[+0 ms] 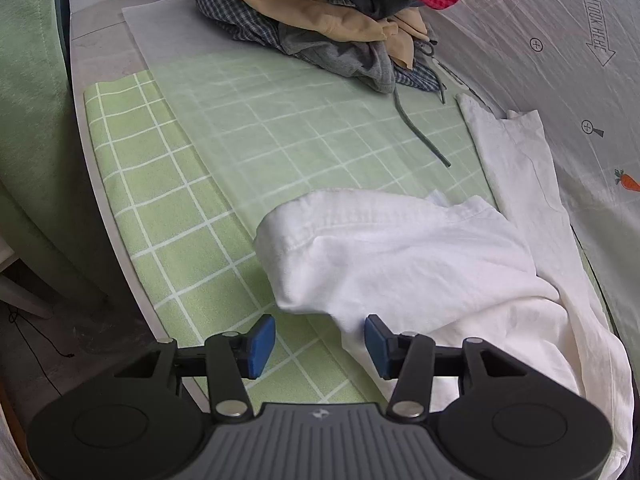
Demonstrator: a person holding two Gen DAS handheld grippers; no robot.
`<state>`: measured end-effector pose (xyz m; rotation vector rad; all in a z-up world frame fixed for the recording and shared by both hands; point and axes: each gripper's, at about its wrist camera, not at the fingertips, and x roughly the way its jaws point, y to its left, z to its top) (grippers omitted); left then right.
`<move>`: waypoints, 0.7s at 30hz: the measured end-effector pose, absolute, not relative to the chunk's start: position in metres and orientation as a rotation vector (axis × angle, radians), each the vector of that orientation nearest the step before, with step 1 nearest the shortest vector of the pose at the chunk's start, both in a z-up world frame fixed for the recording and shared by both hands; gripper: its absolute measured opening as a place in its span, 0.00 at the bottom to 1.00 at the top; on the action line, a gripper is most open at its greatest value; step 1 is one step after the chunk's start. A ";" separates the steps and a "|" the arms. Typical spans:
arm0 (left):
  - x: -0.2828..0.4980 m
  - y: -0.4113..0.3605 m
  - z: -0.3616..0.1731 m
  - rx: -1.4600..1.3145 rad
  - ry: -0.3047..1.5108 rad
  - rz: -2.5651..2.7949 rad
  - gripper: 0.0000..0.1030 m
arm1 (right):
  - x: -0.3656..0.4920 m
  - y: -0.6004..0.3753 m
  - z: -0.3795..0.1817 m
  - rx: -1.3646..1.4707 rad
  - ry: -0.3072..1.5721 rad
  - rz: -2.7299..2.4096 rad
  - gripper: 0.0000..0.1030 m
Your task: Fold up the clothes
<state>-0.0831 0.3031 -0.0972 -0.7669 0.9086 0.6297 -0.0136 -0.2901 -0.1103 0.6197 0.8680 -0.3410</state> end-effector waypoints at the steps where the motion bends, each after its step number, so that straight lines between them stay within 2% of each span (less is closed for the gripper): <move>1: -0.083 0.307 -0.098 -0.762 0.910 0.623 0.51 | -0.012 -0.281 -0.108 0.600 0.865 -0.339 0.93; 12: -0.058 0.360 -0.109 -0.770 0.949 0.481 0.55 | 0.000 -0.175 -0.124 0.652 0.889 -0.180 0.79; 16: -0.047 0.371 -0.120 -0.791 0.986 0.412 0.64 | 0.002 -0.146 -0.138 0.730 0.933 -0.141 0.71; 20: -0.039 0.376 -0.129 -0.816 1.011 0.368 0.68 | 0.008 -0.133 -0.145 0.769 0.949 -0.145 0.69; 21: -0.037 0.377 -0.129 -0.817 1.015 0.360 0.68 | 0.009 -0.130 -0.146 0.773 0.949 -0.147 0.65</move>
